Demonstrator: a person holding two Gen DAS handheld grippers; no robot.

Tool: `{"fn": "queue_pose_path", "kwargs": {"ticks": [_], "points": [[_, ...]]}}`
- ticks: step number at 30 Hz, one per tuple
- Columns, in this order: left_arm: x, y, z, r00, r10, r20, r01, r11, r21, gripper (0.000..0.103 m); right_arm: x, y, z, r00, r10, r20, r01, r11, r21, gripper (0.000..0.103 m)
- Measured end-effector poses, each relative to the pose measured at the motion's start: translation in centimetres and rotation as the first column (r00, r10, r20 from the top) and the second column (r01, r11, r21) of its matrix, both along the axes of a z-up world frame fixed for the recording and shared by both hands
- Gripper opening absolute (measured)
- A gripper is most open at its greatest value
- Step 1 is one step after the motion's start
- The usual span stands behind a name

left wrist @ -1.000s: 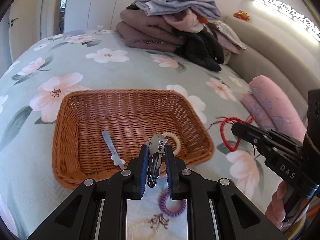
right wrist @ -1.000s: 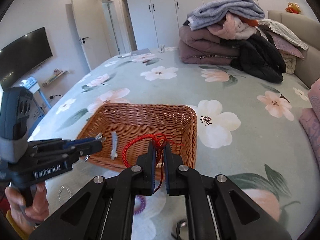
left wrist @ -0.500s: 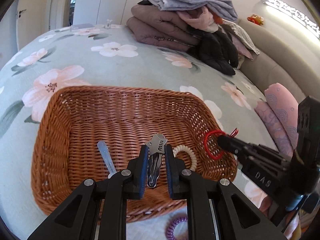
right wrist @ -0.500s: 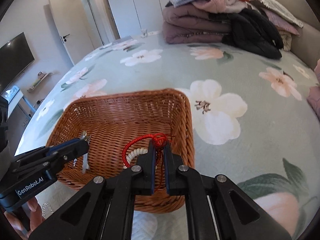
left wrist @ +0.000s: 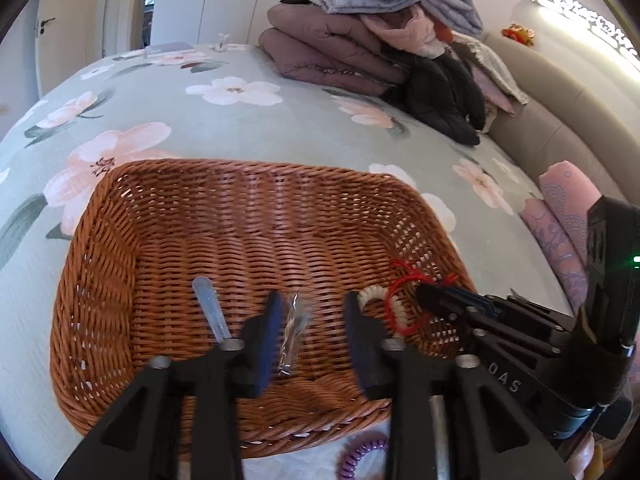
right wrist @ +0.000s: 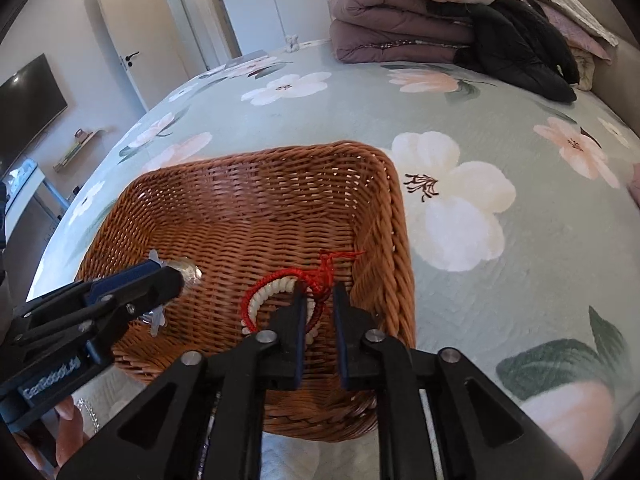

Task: Organize jewelry
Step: 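Carry the silver clip and red string into the wicker basket and release both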

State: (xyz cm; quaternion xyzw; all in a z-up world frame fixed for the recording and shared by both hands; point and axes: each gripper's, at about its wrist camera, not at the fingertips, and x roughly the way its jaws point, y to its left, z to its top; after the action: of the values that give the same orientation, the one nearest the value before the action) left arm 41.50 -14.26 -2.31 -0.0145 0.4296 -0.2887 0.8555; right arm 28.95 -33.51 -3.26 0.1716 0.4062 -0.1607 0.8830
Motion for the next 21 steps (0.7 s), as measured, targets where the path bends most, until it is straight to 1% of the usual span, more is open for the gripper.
{"fn": "queue_pose_path", "kwargs": {"ticks": [1, 2, 4, 7, 10, 13, 16, 19, 20, 21], "points": [[-0.2, 0.1, 0.2, 1.000, 0.002, 0.009, -0.002, 1.000, 0.000, 0.047, -0.1, 0.1, 0.1, 1.000, 0.000, 0.001, 0.000, 1.000, -0.008, 0.018], [-0.2, 0.1, 0.3, 1.000, 0.001, 0.009, -0.001, 1.000, -0.001, 0.049, -0.2, 0.1, 0.2, 1.000, 0.001, 0.005, -0.001, 1.000, -0.011, 0.018], [-0.4, 0.3, 0.5, 1.000, -0.005, 0.009, 0.005, 1.000, -0.013, 0.050, -0.2, 0.0, 0.4, 1.000, 0.004, 0.011, -0.004, 1.000, -0.004, 0.025], [-0.9, 0.9, 1.0, 1.000, -0.017, 0.001, 0.017, 0.999, -0.029, 0.050, -0.7, -0.1, 0.8, 1.000, 0.003, 0.029, -0.004, 1.000, 0.007, 0.033], [-1.9, 2.0, 2.1, 1.000, -0.023, 0.006, 0.023, 0.998, -0.050, 0.050, -1.5, 0.0, 1.4, 0.999, 0.004, 0.043, -0.005, 1.000, 0.018, 0.036], [-3.2, 3.6, 3.5, 0.999, -0.036, 0.016, 0.037, 0.997, -0.068, 0.050, -2.4, -0.1, 2.3, 0.997, 0.009, 0.071, -0.013, 0.999, 0.051, 0.036], [-4.8, 5.6, 5.2, 0.999, -0.029, 0.036, 0.031, 0.998, -0.059, 0.051, -3.4, -0.1, 3.4, 0.995, 0.004, 0.101, -0.009, 0.999, 0.053, 0.038], [-6.2, 8.4, 7.0, 0.998, -0.017, 0.054, 0.022, 0.996, -0.088, 0.061, -4.6, 0.2, 4.6, 0.991, 0.008, 0.136, -0.017, 0.998, 0.061, 0.045], [-6.8, 9.5, 7.6, 0.998, -0.006, 0.064, 0.012, 0.995, -0.100, 0.061, -4.9, 0.3, 4.9, 0.989, 0.010, 0.145, -0.019, 0.998, 0.063, 0.046], [-7.1, 10.3, 8.1, 0.998, 0.001, 0.070, 0.007, 0.994, -0.108, 0.061, -5.2, 0.5, 5.3, 0.988, 0.012, 0.155, -0.023, 0.998, 0.067, 0.049]]}}
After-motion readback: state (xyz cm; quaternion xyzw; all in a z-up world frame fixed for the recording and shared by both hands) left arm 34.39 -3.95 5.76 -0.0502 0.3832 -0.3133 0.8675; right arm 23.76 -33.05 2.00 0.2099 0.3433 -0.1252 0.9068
